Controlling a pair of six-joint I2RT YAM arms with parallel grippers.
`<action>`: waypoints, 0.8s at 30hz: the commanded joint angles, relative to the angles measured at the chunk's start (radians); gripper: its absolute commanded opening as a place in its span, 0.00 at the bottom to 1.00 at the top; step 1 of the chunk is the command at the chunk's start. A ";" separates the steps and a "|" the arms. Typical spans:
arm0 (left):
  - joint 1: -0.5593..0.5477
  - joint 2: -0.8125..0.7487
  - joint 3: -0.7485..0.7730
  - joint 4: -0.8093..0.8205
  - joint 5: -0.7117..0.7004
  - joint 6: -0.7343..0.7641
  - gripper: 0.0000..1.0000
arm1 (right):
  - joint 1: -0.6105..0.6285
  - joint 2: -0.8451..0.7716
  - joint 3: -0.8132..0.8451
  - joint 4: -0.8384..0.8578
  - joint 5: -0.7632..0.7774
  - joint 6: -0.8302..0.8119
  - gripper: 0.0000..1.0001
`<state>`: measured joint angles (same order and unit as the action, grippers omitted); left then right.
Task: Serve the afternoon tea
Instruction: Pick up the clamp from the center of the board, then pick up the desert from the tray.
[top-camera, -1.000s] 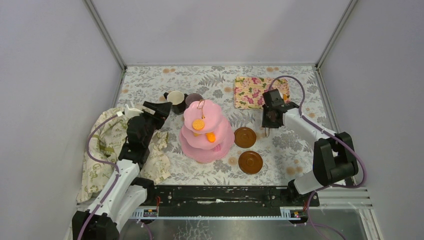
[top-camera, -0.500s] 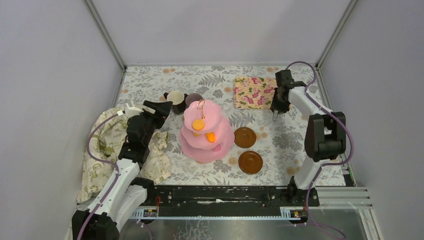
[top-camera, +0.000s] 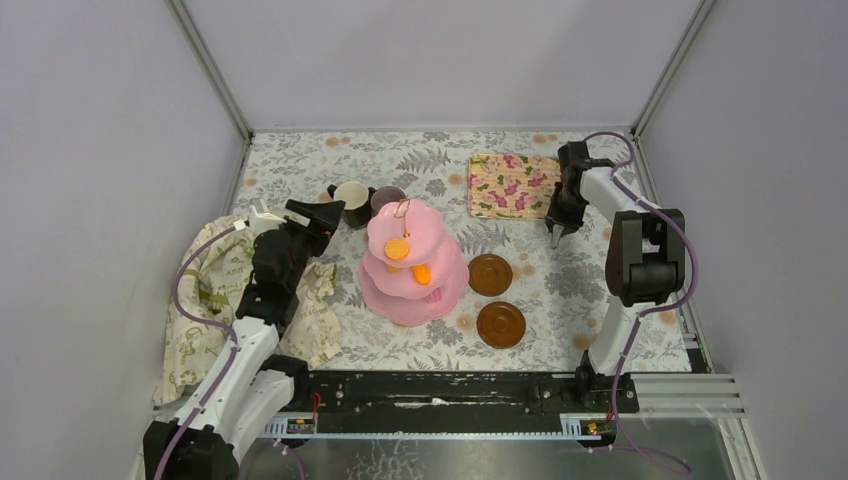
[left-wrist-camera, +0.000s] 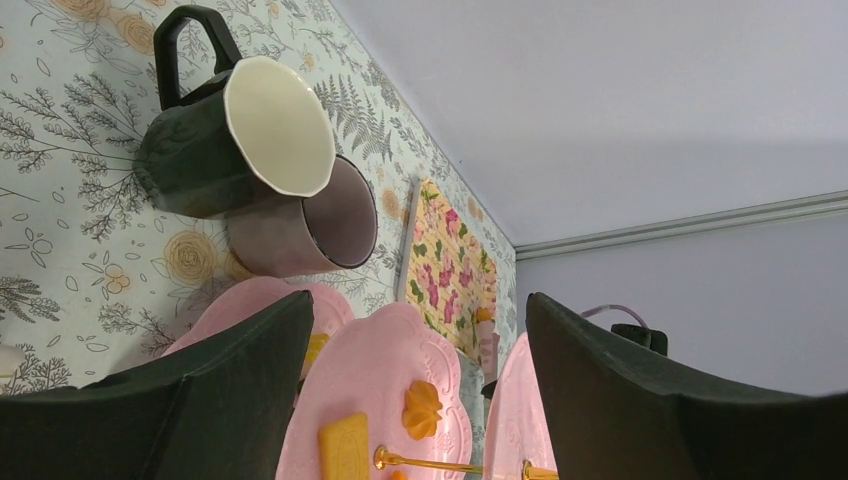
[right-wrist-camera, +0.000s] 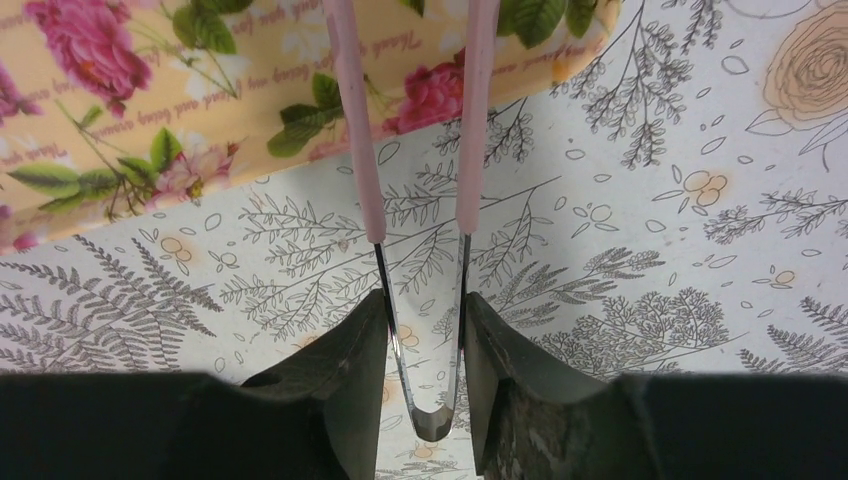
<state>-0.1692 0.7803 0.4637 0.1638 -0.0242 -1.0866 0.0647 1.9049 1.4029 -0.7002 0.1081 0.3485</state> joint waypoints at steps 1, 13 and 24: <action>0.002 -0.003 0.024 0.061 0.013 -0.009 0.85 | -0.027 0.026 0.078 -0.038 -0.035 -0.003 0.38; 0.002 0.028 0.029 0.083 0.011 -0.009 0.85 | -0.063 0.128 0.222 -0.111 -0.061 -0.019 0.40; 0.002 0.045 0.028 0.090 0.005 -0.014 0.85 | -0.086 0.217 0.347 -0.163 -0.090 -0.044 0.42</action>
<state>-0.1692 0.8196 0.4637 0.1841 -0.0227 -1.0908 -0.0090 2.0983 1.6928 -0.8204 0.0521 0.3260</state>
